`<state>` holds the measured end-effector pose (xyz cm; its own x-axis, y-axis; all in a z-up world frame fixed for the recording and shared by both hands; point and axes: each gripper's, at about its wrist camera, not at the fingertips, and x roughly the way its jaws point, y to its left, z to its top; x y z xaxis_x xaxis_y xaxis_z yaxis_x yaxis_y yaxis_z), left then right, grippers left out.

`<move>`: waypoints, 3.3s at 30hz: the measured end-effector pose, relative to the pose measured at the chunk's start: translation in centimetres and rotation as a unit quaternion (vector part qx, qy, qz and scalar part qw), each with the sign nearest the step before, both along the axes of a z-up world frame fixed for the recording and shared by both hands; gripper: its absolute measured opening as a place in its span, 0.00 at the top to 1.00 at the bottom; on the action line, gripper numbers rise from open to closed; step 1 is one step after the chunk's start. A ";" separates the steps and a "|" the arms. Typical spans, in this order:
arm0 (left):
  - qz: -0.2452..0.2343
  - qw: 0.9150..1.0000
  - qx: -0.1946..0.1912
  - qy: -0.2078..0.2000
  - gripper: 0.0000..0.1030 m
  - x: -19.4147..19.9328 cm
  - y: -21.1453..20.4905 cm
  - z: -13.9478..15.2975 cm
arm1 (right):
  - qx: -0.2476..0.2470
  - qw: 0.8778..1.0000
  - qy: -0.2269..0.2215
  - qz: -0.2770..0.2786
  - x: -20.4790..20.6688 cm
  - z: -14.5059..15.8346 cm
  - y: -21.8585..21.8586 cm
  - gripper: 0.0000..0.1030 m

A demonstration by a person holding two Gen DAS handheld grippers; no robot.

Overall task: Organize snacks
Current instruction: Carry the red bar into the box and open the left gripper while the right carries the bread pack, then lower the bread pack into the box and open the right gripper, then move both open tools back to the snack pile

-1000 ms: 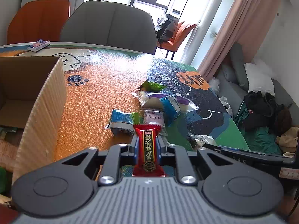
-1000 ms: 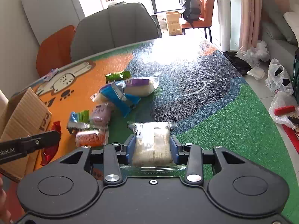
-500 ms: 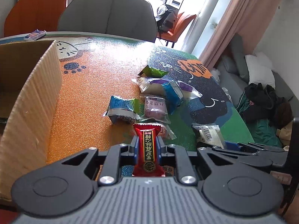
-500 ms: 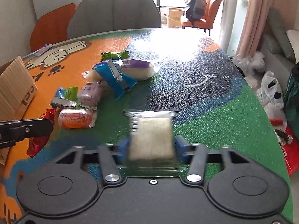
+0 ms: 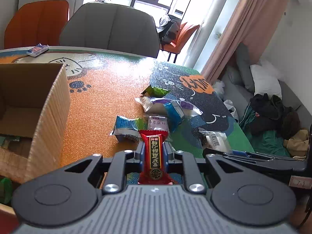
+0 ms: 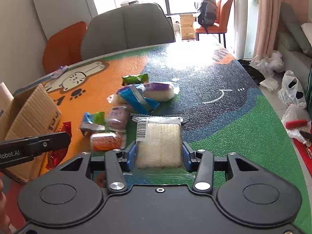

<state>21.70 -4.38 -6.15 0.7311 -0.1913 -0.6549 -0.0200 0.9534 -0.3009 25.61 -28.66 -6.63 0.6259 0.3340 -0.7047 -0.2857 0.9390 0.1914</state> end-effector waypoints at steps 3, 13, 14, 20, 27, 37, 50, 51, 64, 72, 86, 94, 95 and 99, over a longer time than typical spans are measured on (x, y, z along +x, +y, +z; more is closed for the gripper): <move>0.000 1.000 -0.001 -0.007 0.83 -0.5 0.5 0.8 | 0.006 1.000 -0.007 0.001 -0.4 0.9 0.5 0.57; 0.006 1.000 0.003 -0.027 0.83 -1.6 2.9 3.3 | 0.036 0.998 -0.036 0.023 -1.4 4.5 2.8 0.57; 0.007 1.000 0.002 -0.028 0.83 -1.7 3.2 3.6 | 0.038 0.998 -0.038 0.026 -1.5 4.7 3.1 0.57; 0.019 0.999 0.004 -0.039 0.83 -2.7 5.5 4.9 | 0.050 0.996 -0.048 0.049 -1.7 6.1 5.6 0.57; 0.050 0.998 0.014 -0.047 0.83 -3.6 8.9 6.0 | 0.063 0.994 -0.053 0.078 -2.0 7.1 8.6 0.57; 0.086 0.995 0.027 -0.037 0.83 -4.0 13.2 6.2 | 0.069 0.990 -0.053 0.114 -2.8 7.7 12.6 0.57; 0.116 0.993 0.023 -0.022 0.75 -4.1 16.8 4.3 | 0.065 0.984 -0.049 0.155 -3.4 7.9 17.7 0.57; 0.116 0.993 0.021 -0.020 0.71 -4.2 16.9 4.3 | 0.067 0.984 -0.048 0.157 -3.5 7.8 18.1 0.57; 0.165 0.986 0.014 -0.031 0.29 -6.7 18.8 4.9 | 0.126 0.974 -0.042 0.184 -3.5 8.5 20.1 0.43; 0.158 0.987 0.013 -0.023 0.12 -6.5 17.4 4.8 | 0.118 0.980 -0.037 0.158 -3.4 7.9 17.6 0.26; 0.131 0.991 0.006 -0.018 0.00 -5.0 13.2 4.3 | 0.110 0.989 -0.048 0.089 -3.2 7.2 10.7 0.03; 0.101 0.995 -0.006 -0.019 0.00 -4.0 10.5 3.9 | 0.110 0.992 -0.043 0.042 -2.9 6.7 5.9 0.00; 0.098 0.995 -0.006 -0.020 0.00 -4.0 10.1 3.9 | 0.110 0.992 -0.042 0.038 -2.9 6.6 5.2 0.00; 0.086 0.996 -0.009 -0.023 0.00 -3.7 8.6 4.1 | 0.107 0.993 -0.040 0.024 -2.9 6.2 3.1 0.00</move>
<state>17.98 4.25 -2.06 0.7834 -0.0732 -0.6171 -0.1675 0.9315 -0.3230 22.71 -25.60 -0.44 0.6561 0.5028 -0.5628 -0.3522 0.8636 0.3609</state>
